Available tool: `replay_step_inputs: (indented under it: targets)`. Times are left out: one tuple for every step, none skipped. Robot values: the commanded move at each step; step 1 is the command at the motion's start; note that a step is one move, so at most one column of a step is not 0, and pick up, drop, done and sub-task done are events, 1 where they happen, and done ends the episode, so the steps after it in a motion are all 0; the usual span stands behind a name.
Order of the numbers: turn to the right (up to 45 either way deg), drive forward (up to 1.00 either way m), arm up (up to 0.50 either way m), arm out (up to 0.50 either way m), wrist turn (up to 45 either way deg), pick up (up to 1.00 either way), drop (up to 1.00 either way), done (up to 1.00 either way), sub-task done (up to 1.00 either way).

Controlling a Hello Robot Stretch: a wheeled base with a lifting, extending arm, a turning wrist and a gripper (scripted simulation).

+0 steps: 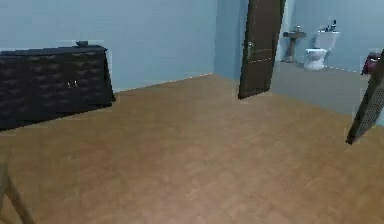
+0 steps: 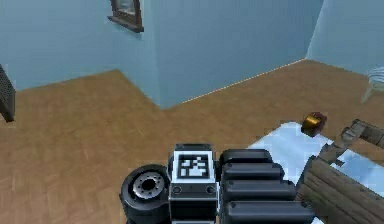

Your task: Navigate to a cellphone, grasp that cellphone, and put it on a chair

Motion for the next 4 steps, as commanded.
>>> replay_step_inputs:
  targets:
    - [-45.0,0.0,0.0,0.0,0.0,0.0,0.0,0.0,0.0]
    - [-45.0,0.0,0.0,0.0,0.0,0.0,0.0,0.0,0.0]
    - [-36.0,0.0,0.0,0.0,0.0,0.0,0.0,0.0,0.0]
    - [-45.0,0.0,0.0,0.0,0.0,0.0,0.0,0.0,0.0]
